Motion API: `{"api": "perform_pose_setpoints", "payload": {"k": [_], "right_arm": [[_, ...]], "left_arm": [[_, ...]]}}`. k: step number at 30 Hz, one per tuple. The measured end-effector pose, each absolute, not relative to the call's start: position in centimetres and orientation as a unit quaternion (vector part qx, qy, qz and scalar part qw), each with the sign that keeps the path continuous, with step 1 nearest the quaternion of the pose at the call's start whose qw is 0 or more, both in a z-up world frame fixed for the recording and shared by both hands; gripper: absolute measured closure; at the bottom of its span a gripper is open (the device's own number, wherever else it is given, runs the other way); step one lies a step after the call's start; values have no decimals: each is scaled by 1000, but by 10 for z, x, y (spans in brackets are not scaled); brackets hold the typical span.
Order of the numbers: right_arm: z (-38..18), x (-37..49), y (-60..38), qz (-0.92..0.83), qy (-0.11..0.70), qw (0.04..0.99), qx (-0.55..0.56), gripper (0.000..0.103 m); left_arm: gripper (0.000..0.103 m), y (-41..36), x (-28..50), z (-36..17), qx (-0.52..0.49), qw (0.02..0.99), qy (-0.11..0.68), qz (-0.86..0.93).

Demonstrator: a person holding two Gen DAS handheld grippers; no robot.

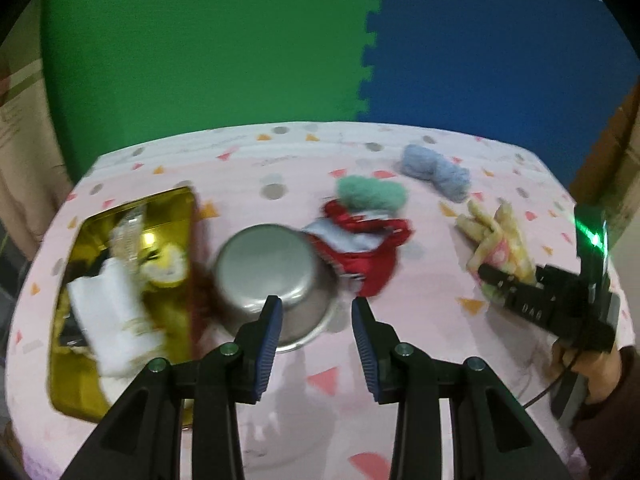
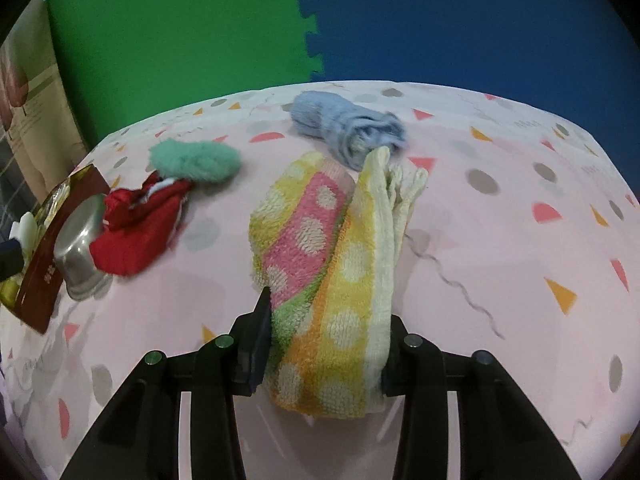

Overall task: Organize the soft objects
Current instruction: 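Grasp the red-white 'GOOD DREAM' sock with the left gripper while right holds the dotted towel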

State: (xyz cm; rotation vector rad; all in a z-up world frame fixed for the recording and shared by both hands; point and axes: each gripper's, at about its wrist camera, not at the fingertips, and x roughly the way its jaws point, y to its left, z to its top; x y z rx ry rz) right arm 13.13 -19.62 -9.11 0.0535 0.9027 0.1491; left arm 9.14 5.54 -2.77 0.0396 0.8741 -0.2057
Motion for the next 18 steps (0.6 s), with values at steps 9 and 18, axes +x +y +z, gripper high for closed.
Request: {"api": "perform_pose_setpoints", "payload": {"k": [9, 18], "right_arm": [[-94, 111, -234, 40, 427, 902, 50, 65], [-95, 111, -229, 38, 428, 902, 38, 62]], "left_arm": [[48, 9, 113, -32, 51, 894, 416, -157], [47, -28, 152, -63, 121, 877, 441, -145]]}}
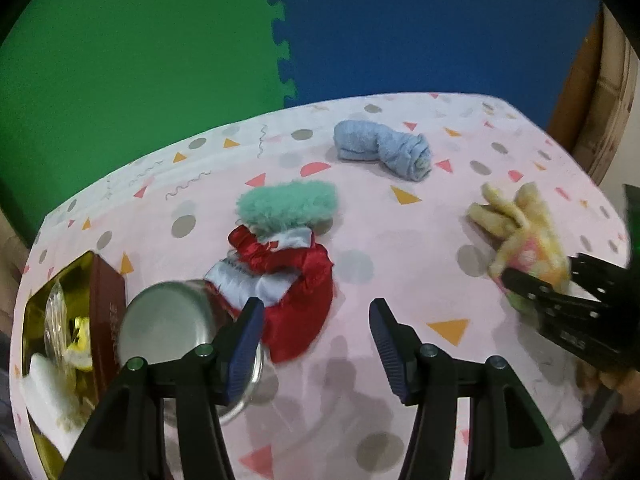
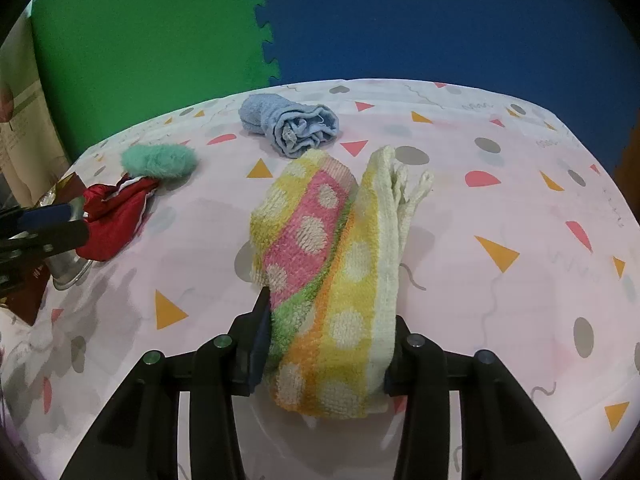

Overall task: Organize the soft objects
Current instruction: 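Grasp the red-white 'GOOD DREAM' sock with the left gripper while right holds the dotted towel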

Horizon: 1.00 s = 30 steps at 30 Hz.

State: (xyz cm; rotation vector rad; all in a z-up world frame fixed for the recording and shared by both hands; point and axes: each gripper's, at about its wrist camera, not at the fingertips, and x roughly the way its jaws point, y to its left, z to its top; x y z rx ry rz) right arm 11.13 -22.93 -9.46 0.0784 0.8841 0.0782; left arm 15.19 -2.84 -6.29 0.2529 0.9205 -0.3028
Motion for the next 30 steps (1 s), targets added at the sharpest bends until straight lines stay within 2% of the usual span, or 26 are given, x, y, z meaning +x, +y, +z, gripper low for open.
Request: {"api": "perform_pose_setpoints", "payload": {"k": [8, 11, 12, 13, 17, 30], "right_arm": [[-94, 112, -230, 41, 428, 902, 40, 61], [-94, 111, -230, 42, 427, 902, 41, 61], [-94, 111, -229, 42, 427, 902, 41, 60], [-94, 111, -229, 42, 428, 902, 42, 60], [-94, 111, -229, 43, 428, 902, 43, 59], [-94, 111, -229, 43, 428, 902, 42, 59]], "left_arm": [[47, -39, 182, -88, 145, 863, 469, -119], [49, -38, 187, -94, 123, 858, 481, -130], [56, -36, 188, -95, 111, 857, 485, -133], [77, -35, 188, -95, 108, 857, 486, -132], [90, -31, 187, -93, 97, 858, 487, -129], [92, -22, 158, -67, 71, 867, 470, -147]]}}
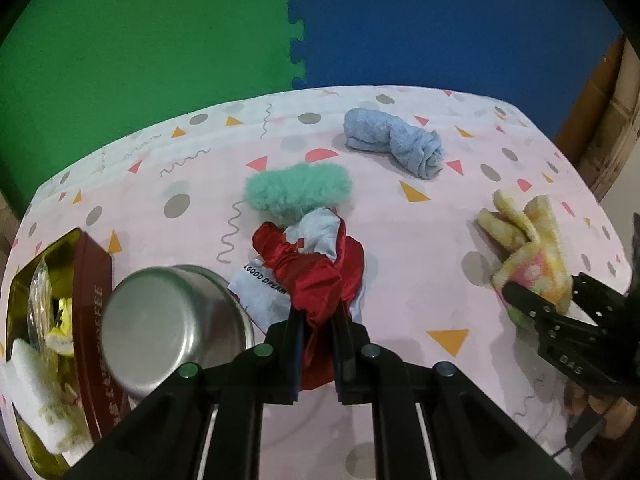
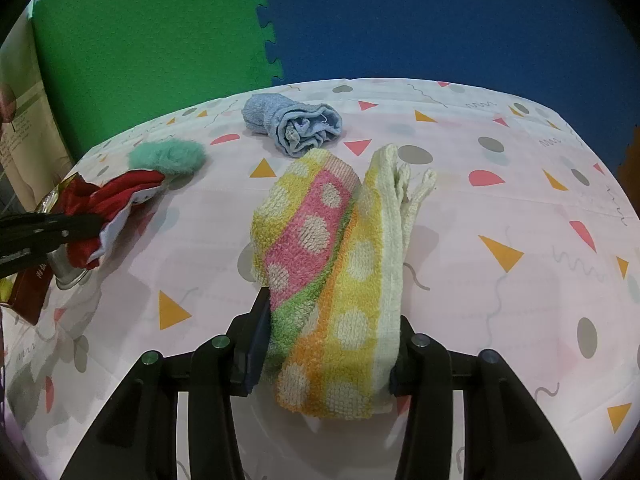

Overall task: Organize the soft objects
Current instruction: 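Grasp the red-white 'GOOD DREAM' sock with the left gripper while right holds the dotted towel, then carry the red-white sock into the tin box and open the left gripper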

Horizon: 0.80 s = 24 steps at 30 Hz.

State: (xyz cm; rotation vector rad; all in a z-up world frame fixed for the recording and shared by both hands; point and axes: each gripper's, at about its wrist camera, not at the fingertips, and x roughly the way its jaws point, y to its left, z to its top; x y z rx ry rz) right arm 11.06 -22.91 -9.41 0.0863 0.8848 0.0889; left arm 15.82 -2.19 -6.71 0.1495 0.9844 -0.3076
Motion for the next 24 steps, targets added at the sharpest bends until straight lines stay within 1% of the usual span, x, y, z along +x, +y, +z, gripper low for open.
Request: {"api": "perform_pose_setpoints", "payload": {"k": [15, 24], "right_arm": [[-95, 111, -229, 42, 428, 902, 41, 59], [-95, 111, -228, 42, 428, 902, 41, 58]], "left_arm": [[92, -7, 112, -26, 61, 878, 445, -167], [92, 18, 93, 0, 62, 890, 426, -147]]}}
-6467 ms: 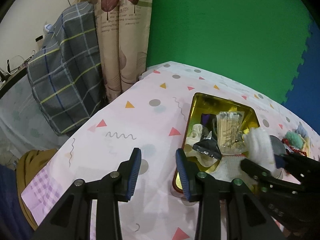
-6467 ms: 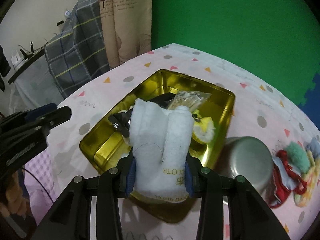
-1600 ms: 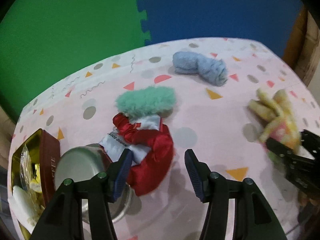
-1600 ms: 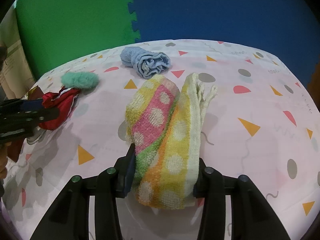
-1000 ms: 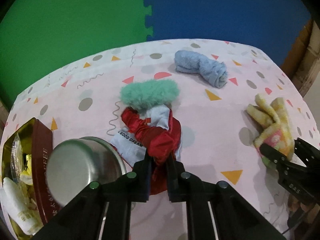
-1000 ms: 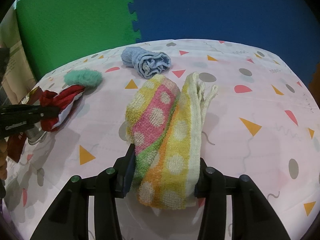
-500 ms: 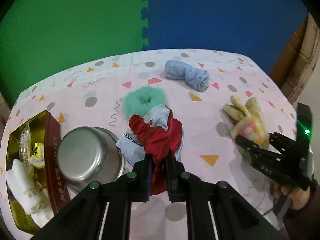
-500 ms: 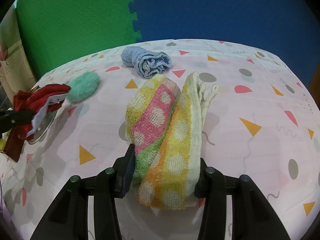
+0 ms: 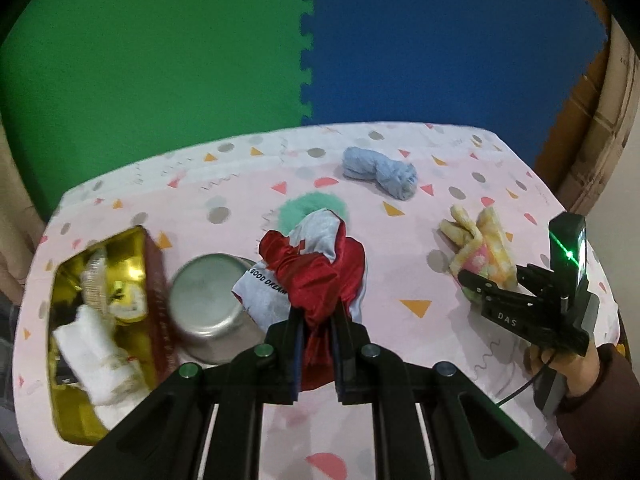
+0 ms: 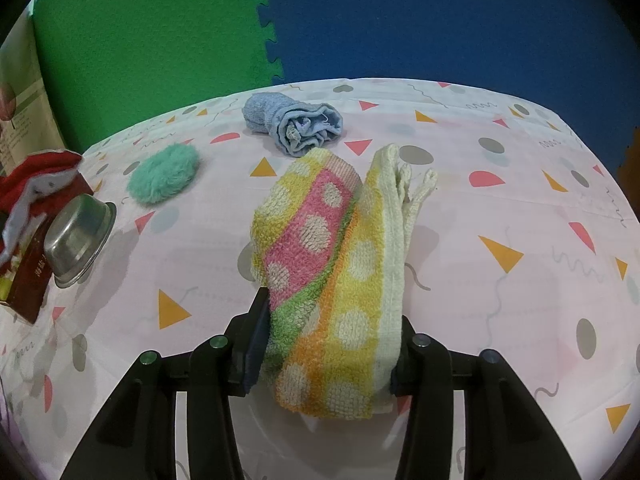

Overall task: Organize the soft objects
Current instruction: 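Carry the red-white sock into the tin box and open the left gripper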

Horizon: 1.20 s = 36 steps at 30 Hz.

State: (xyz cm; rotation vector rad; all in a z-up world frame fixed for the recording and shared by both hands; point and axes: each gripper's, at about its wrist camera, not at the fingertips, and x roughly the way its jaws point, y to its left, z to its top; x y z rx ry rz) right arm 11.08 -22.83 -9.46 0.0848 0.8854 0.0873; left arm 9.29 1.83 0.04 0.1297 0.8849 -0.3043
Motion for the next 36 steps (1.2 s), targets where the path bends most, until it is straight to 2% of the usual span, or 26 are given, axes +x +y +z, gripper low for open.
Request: {"api": "perform_pose_setpoints", "payload": {"k": [17, 36], "right_arm": [[-95, 110, -227, 42, 429, 902, 39, 57], [-95, 111, -226, 41, 429, 902, 38, 56]], "left_arm": [[92, 137, 93, 31, 58, 910, 410, -10], [92, 230, 144, 2, 21, 895, 437, 87]]}}
